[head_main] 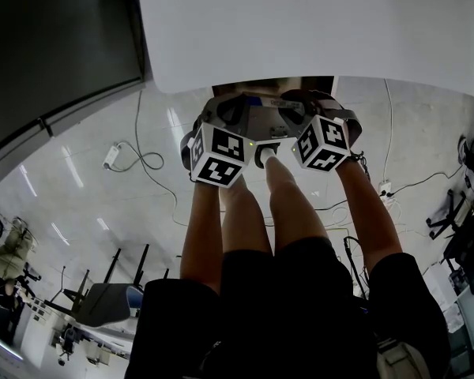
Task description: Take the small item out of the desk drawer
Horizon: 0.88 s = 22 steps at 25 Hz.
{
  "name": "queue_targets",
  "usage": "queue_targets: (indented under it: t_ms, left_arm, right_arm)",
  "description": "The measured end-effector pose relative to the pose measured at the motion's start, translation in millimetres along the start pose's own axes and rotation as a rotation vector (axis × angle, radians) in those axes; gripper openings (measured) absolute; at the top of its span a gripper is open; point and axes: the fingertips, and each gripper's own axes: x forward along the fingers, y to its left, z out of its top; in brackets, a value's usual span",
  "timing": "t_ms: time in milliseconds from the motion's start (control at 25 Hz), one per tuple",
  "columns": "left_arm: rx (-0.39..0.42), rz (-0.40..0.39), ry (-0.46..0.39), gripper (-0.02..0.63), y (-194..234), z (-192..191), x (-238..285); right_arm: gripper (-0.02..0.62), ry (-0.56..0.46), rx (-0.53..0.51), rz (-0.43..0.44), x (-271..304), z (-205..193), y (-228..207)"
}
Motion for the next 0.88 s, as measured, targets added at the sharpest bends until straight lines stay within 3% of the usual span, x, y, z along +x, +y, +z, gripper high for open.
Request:
queue_targets:
  t_ms: [880]
  left_arm:
    - [-0.034,0.056,-0.048,-0.001,7.6,8.4,-37.9]
  right_arm:
    - [0.106,-0.078,0.109,-0.084,-38.0,20.5,2.1]
